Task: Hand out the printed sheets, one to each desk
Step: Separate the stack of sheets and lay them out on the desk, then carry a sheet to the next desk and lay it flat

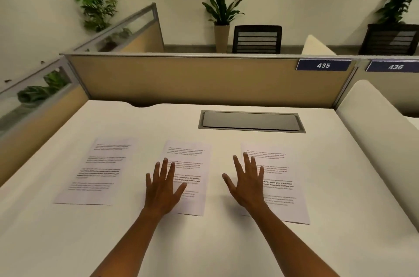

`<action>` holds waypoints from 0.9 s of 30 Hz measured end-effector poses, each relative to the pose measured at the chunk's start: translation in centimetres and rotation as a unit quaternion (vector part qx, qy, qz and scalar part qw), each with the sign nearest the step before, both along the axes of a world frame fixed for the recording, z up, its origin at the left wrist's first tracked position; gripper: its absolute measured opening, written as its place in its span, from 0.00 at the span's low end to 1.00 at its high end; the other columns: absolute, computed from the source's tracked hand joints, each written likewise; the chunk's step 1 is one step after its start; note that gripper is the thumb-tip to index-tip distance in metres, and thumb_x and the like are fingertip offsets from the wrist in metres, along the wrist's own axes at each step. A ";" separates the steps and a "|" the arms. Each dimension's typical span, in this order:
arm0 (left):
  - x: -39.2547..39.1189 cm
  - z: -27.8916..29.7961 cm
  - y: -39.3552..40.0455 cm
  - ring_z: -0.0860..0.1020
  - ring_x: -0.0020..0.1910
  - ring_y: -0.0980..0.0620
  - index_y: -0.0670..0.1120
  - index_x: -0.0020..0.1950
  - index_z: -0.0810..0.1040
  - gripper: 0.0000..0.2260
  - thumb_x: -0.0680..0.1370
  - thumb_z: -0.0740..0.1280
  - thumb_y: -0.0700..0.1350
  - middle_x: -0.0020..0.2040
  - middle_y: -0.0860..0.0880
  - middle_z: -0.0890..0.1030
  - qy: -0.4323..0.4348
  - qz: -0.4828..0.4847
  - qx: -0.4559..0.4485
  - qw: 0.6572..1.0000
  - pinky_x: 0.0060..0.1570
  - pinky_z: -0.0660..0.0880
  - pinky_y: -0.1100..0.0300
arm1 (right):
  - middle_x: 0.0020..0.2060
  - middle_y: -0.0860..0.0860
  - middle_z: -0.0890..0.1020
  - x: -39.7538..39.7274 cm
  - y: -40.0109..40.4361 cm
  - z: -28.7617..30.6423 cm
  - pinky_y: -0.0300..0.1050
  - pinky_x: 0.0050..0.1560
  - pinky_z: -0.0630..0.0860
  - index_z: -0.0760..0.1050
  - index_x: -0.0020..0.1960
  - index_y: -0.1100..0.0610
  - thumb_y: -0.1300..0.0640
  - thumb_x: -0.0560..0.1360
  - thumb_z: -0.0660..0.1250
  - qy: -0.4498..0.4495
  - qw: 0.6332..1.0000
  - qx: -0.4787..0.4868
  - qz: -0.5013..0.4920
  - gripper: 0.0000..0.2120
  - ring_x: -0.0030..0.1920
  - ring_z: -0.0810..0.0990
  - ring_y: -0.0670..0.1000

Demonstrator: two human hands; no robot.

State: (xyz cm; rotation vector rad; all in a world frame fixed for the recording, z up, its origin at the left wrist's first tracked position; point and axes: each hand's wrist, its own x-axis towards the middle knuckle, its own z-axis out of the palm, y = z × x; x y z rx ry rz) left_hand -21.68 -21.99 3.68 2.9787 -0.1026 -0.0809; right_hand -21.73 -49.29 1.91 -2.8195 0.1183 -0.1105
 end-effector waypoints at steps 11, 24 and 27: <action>-0.2 0.5 10.2 0.40 0.79 0.44 0.49 0.79 0.42 0.51 0.63 0.27 0.76 0.80 0.46 0.38 0.001 0.073 0.003 0.997 0.75 0.42 0.38 | 0.80 0.51 0.40 2.6 9.4 0.6 0.64 0.77 0.40 0.40 0.79 0.43 0.27 0.73 0.41 0.011 0.998 -0.007 0.059 0.39 0.79 0.38 0.56; 4.8 0.1 25.2 0.41 0.80 0.44 0.50 0.80 0.43 0.58 0.55 0.22 0.77 0.80 0.45 0.38 0.013 0.079 -0.028 0.996 0.76 0.43 0.39 | 0.80 0.50 0.42 6.1 25.5 -0.1 0.62 0.77 0.41 0.42 0.79 0.43 0.29 0.76 0.47 0.037 0.999 -0.001 0.021 0.37 0.80 0.41 0.56; 5.8 0.0 29.0 0.41 0.80 0.44 0.50 0.80 0.43 0.59 0.55 0.24 0.79 0.80 0.45 0.39 0.034 0.074 -0.031 0.996 0.76 0.44 0.39 | 0.80 0.51 0.43 6.6 29.9 -0.4 0.62 0.77 0.42 0.40 0.79 0.43 0.30 0.76 0.49 0.051 0.999 0.010 0.010 0.38 0.80 0.42 0.57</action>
